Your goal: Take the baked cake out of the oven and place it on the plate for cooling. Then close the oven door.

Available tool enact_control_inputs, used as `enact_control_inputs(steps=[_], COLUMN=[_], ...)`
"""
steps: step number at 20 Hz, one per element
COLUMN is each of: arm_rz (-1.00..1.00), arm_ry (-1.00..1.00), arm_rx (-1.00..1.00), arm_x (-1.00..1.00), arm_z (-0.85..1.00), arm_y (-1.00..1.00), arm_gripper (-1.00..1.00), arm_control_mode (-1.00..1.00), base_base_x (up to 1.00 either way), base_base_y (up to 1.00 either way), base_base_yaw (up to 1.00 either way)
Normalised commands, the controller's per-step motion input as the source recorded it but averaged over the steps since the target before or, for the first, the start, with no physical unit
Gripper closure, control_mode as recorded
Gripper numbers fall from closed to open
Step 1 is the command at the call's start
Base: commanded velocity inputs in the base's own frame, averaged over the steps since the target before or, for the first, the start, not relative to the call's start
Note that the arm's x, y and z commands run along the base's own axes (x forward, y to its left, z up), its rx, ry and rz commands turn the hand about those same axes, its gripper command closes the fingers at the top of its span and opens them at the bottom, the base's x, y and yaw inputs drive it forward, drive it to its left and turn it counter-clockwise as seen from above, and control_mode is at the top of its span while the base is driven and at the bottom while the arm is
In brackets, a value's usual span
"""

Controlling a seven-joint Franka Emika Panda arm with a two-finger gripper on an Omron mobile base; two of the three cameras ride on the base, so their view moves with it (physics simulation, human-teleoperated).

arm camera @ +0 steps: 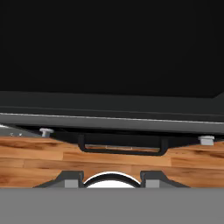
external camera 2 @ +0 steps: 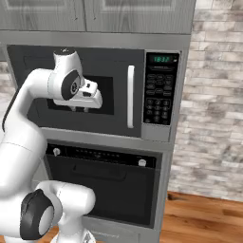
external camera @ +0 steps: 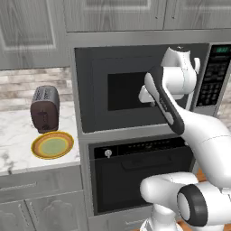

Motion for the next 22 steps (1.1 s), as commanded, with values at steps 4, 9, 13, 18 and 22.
enact_control_inputs(steps=[4, 9, 13, 18, 22], arm_rz=[0.00, 0.00, 0.00, 0.00, 0.00], arm_ry=[0.00, 0.00, 0.00, 0.00, 0.00], arm_rx=[0.00, 0.00, 0.00, 0.00, 0.00], arm_x=[0.00, 0.00, 0.00, 0.00, 0.00], arm_z=[0.00, 0.00, 0.00, 0.00, 0.00], arm_y=[0.00, 0.00, 0.00, 0.00, 0.00], arm_gripper=[-1.00, -1.00, -1.00, -1.00, -1.00], arm_control_mode=[1.00, 1.00, 1.00, 1.00, 1.00], base_base_x=[-0.08, -0.87, -0.57, 0.06, 0.30], base_base_y=[0.00, 0.32, 0.74, 0.94, 0.69], base_base_yaw=[0.00, 0.00, -0.08, -0.49, -0.69])
